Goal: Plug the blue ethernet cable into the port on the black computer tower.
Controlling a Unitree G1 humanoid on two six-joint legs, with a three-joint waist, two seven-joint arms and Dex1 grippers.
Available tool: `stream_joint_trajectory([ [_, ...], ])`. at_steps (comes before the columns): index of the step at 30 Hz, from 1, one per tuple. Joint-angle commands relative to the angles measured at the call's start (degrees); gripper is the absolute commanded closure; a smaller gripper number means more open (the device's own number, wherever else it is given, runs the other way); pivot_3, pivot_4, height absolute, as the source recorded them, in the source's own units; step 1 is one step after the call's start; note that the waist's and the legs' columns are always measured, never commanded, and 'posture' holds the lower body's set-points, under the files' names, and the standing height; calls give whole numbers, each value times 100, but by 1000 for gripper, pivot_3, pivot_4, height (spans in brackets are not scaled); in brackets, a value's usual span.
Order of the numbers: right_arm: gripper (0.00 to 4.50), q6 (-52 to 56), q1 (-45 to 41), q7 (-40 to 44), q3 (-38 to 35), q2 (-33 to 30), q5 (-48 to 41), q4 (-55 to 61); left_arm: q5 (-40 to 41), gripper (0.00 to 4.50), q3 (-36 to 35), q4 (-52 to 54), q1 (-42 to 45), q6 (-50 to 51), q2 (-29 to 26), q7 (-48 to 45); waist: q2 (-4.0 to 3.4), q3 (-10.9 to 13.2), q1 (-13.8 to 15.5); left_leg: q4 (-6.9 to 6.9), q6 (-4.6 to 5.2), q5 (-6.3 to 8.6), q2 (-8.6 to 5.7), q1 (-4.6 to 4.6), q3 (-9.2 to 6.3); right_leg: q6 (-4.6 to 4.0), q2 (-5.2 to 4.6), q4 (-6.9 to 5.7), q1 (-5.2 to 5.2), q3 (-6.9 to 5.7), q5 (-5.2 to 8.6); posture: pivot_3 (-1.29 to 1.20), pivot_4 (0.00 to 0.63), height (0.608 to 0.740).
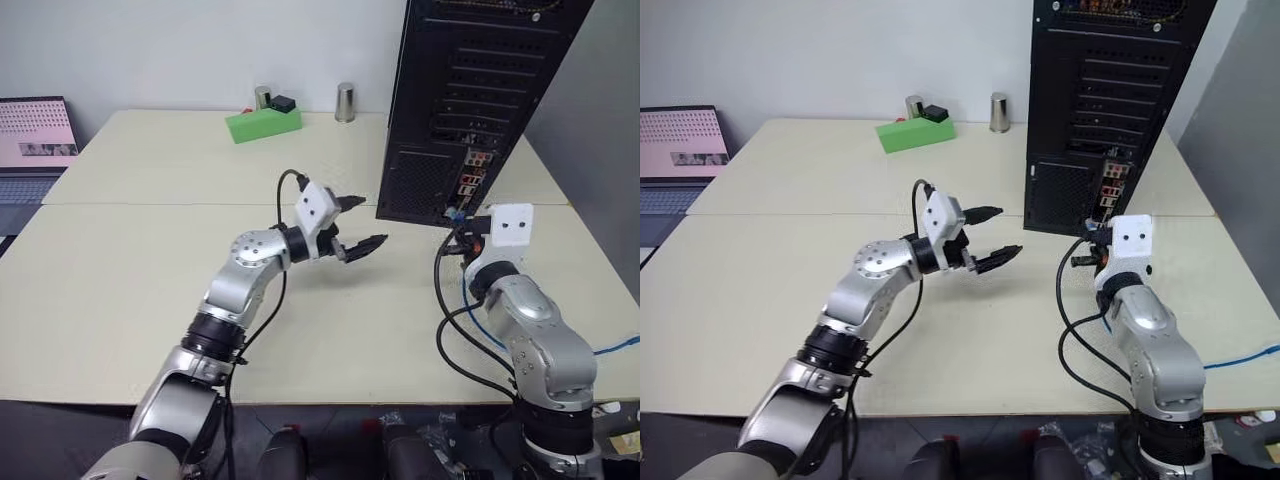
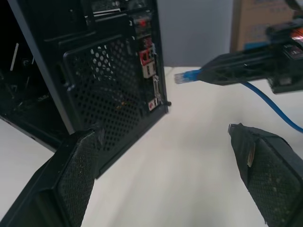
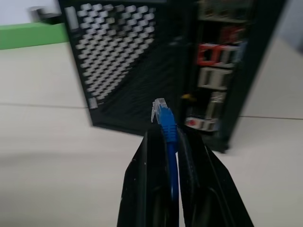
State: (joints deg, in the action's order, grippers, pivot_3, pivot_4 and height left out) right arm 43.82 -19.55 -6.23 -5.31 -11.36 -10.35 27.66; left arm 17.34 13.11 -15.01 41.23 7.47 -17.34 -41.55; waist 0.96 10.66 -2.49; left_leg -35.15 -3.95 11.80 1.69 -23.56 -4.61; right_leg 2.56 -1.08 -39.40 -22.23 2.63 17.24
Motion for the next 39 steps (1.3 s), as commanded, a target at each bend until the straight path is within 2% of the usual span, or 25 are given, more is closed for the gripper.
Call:
stream_joint_trajectory([
  [1, 4500, -284, -384, -377, -226, 252, 214, -207, -233, 46, -151, 48, 181, 78, 308, 410, 0, 0, -2, 0, 0, 0, 0, 1, 0, 0, 0, -2, 1, 0, 0, 0, 150, 740],
  [19, 4500, -711, -1357, -44, -627, 375, 75, -1449, -720, 46, -209, -67, 264, 22, 785, 593, 0, 0, 10, 0, 0, 0, -1, -1, 4, -1, -2, -1, 0, 2, 0, 0, 150, 740],
  [39, 4500, -1081, -1559, -80, -738, 319, 183, -1961, -907, 46, -309, -174, 265, -65, 859, 591, 0, 0, 8, 0, 0, 0, -1, -1, 4, -1, -2, -1, 0, 2, 0, 0, 150, 740],
])
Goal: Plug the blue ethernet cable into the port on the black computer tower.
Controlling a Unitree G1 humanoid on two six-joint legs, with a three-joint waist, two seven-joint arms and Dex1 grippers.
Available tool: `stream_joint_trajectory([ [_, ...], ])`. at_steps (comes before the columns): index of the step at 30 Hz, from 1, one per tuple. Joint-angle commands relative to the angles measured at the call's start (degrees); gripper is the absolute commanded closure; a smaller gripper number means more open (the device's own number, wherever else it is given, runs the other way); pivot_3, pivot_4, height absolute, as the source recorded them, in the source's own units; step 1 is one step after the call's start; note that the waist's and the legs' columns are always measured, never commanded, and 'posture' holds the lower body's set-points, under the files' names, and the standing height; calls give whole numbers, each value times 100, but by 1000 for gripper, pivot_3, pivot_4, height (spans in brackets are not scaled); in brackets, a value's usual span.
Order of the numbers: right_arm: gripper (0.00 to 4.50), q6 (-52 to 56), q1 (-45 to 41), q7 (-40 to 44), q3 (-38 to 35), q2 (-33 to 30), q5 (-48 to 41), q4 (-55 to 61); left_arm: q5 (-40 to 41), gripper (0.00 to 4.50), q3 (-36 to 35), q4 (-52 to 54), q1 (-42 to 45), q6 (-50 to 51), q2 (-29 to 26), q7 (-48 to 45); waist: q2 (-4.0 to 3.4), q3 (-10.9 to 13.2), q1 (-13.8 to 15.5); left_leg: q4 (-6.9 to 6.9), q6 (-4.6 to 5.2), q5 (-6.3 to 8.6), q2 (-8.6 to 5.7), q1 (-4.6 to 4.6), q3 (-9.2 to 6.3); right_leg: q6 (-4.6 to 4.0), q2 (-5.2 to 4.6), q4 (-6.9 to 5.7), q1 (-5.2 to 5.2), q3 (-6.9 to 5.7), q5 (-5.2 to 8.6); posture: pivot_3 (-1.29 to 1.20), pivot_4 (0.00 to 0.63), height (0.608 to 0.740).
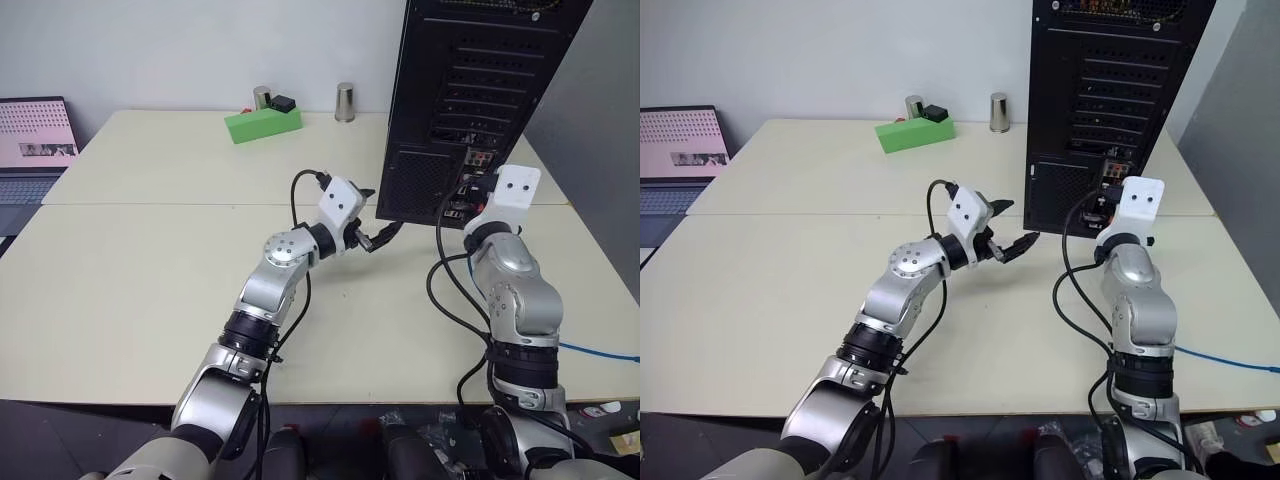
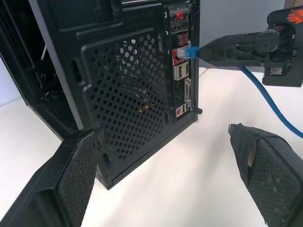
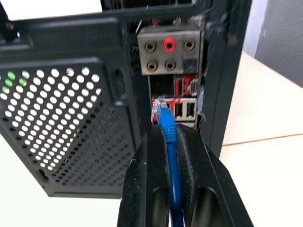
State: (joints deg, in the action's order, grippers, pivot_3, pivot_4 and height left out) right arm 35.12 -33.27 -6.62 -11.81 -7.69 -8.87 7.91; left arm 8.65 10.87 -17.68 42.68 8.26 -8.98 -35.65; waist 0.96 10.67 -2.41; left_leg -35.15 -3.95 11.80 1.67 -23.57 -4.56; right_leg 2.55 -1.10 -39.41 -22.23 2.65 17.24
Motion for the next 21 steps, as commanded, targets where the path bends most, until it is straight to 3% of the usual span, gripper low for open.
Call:
stream_joint_trajectory([
  [1, 4500, -228, -196, -40, -89, -53, 40, -10, -46, 46, -84, 87, 115, -154, 25, 0, 0, 0, 0, 0, 0, 0, 0, 0, 0, 0, 0, 0, 0, 0, 0, 0, 150, 740],
  [21, 4500, -320, -187, 12, 178, -86, 273, -102, -109, 46, -116, 5, 112, -250, 30, -16, 0, 0, -53, 0, 0, 0, 0, 1, 0, 0, 0, -3, 0, 1, 0, 0, 150, 740],
])
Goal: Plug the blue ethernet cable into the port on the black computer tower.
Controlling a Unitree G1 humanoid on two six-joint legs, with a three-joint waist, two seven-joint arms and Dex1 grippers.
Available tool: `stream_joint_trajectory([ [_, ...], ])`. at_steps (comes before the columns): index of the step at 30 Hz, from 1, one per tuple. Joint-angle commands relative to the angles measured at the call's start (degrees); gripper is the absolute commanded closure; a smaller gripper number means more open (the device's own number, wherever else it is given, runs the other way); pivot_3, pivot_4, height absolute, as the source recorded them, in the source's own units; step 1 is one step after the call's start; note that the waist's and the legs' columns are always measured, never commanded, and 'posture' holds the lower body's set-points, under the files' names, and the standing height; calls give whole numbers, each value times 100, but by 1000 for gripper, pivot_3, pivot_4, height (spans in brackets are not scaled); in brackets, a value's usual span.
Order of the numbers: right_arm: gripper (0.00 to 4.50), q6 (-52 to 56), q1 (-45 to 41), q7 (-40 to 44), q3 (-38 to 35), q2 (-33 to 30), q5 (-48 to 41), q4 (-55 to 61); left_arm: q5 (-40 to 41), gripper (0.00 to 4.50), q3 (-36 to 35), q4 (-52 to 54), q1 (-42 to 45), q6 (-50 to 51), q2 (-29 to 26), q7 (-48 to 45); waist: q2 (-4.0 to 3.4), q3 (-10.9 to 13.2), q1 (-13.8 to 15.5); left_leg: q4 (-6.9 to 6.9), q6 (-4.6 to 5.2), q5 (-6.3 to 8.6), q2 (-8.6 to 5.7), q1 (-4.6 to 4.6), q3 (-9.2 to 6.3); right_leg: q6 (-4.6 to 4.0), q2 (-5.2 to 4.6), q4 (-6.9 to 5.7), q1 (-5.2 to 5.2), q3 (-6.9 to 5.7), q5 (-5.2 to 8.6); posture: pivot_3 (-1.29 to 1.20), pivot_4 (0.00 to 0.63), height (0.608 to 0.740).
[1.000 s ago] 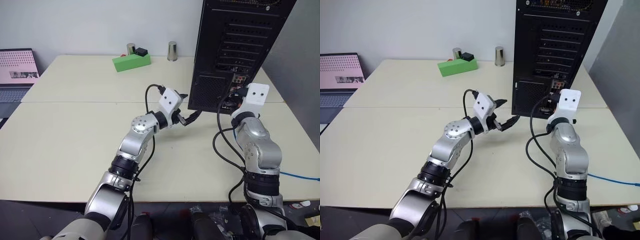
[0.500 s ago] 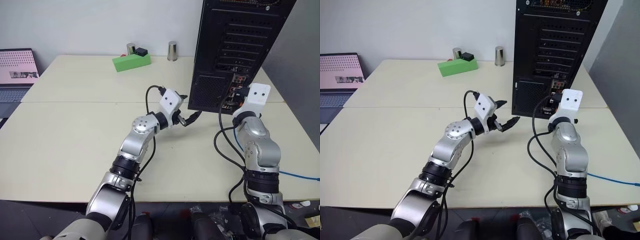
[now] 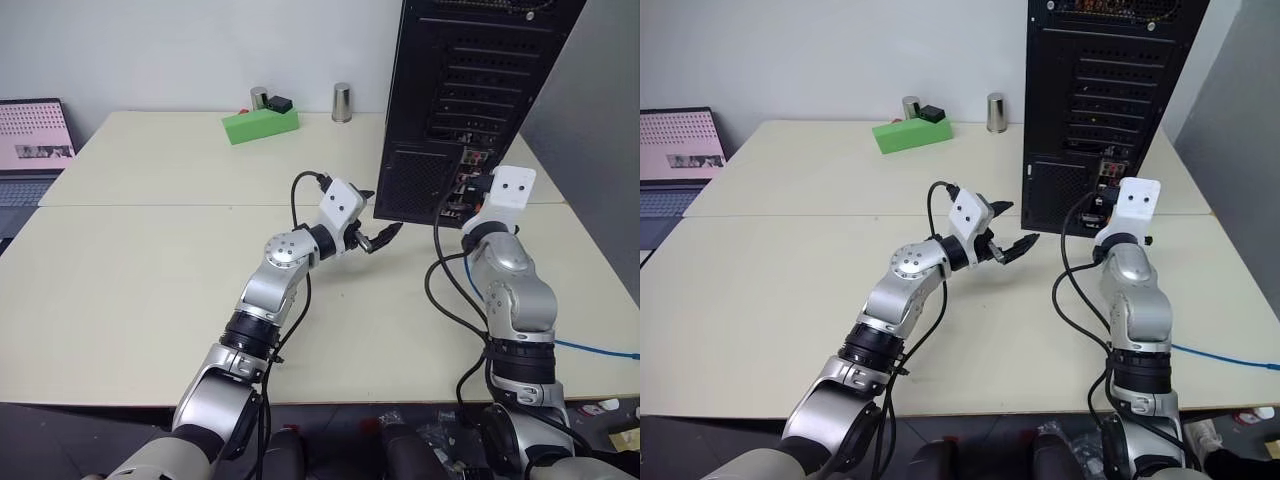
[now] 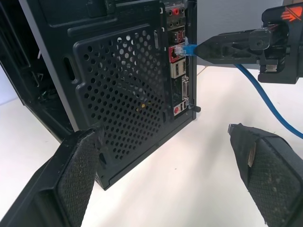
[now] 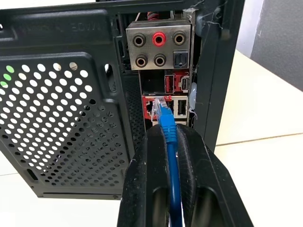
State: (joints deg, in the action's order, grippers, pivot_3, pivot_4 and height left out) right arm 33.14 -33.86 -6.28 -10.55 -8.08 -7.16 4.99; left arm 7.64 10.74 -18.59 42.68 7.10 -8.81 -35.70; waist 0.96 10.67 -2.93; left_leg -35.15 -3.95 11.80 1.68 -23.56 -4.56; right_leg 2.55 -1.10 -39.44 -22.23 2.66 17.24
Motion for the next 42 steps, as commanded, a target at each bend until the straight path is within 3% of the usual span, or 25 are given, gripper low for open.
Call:
stream_joint_trajectory([
  [1, 4500, -118, -122, -30, 50, -40, 109, 207, -9, 46, -103, 97, 111, -135, 13, -10, 0, 0, -1, 0, 0, 0, 0, 0, 0, 0, 0, 0, 0, 0, 0, 0, 150, 740],
  [42, 4500, -20, -233, -73, -97, 176, 81, 162, -41, 46, -97, 4, 138, -178, 17, -4, 0, 0, 4, 2, 0, 0, 0, -2, 0, 0, 0, 5, -1, -1, 0, 0, 150, 740],
])
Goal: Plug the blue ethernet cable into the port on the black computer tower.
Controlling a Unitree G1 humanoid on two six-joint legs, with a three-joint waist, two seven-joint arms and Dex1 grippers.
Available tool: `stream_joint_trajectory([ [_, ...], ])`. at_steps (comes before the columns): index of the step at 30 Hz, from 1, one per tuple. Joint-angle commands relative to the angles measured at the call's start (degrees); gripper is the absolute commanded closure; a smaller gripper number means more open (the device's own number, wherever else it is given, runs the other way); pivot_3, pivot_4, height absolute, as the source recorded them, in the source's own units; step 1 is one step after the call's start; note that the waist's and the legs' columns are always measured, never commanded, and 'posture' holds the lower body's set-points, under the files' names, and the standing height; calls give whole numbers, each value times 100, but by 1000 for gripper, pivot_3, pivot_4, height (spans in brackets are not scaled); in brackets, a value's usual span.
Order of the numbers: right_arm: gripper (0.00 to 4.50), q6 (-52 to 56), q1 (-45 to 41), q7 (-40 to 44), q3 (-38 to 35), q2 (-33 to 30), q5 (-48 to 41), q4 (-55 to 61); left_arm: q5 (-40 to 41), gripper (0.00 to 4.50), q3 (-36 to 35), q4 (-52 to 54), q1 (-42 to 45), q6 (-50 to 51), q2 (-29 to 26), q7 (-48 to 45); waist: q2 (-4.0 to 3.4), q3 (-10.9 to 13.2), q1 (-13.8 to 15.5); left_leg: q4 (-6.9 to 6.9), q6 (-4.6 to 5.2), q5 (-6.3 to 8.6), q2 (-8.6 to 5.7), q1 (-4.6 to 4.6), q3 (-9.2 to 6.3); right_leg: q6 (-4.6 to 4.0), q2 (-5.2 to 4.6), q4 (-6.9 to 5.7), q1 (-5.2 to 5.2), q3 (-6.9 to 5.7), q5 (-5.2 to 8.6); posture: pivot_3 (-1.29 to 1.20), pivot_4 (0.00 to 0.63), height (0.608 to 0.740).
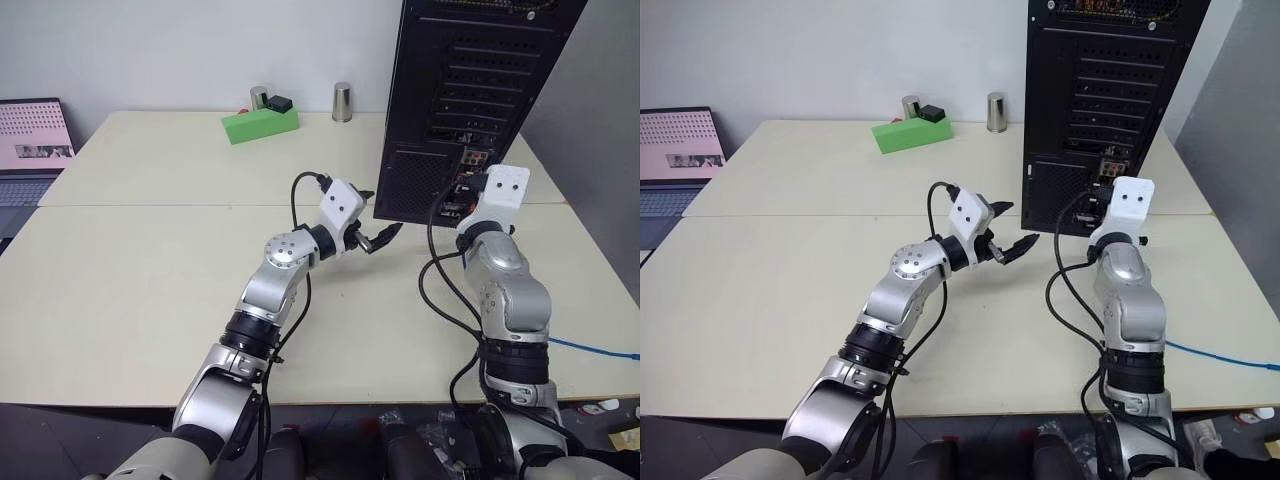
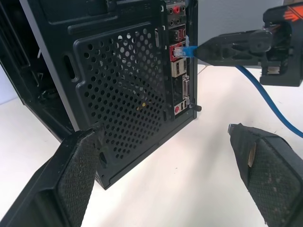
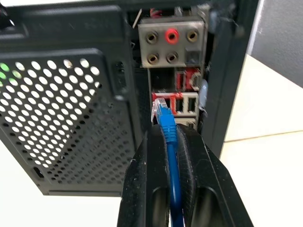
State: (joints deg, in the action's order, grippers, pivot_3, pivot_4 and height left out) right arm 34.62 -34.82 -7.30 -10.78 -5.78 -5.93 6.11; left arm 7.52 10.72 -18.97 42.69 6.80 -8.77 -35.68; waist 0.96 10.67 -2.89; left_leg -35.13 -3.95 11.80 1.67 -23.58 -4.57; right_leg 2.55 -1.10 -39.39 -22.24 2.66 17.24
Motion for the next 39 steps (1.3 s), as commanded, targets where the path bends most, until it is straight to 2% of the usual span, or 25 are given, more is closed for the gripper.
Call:
stream_joint_trajectory([
  [1, 4500, -180, -143, 31, -70, -62, -32, 36, -30, 46, -96, 39, 138, -149, 12, -7, 0, 0, 0, 0, 0, 0, 0, 0, 0, 0, 0, 0, 0, 0, 0, 0, 150, 740],
  [27, 4500, -97, 30, -103, -204, 17, -89, 167, -32, 46, -85, -44, 200, -231, -1, -62, 0, 0, 2, 0, 0, 0, 0, -1, 0, 0, 0, 1, 0, 0, 0, 0, 150, 740],
  [39, 4500, -126, -80, -4, -23, -7, -49, 151, -54, 46, -92, -50, 185, -246, -8, -52, 0, 0, 2, 1, 0, 0, 0, -2, 0, 0, 0, 2, -1, -1, 0, 0, 150, 740],
])
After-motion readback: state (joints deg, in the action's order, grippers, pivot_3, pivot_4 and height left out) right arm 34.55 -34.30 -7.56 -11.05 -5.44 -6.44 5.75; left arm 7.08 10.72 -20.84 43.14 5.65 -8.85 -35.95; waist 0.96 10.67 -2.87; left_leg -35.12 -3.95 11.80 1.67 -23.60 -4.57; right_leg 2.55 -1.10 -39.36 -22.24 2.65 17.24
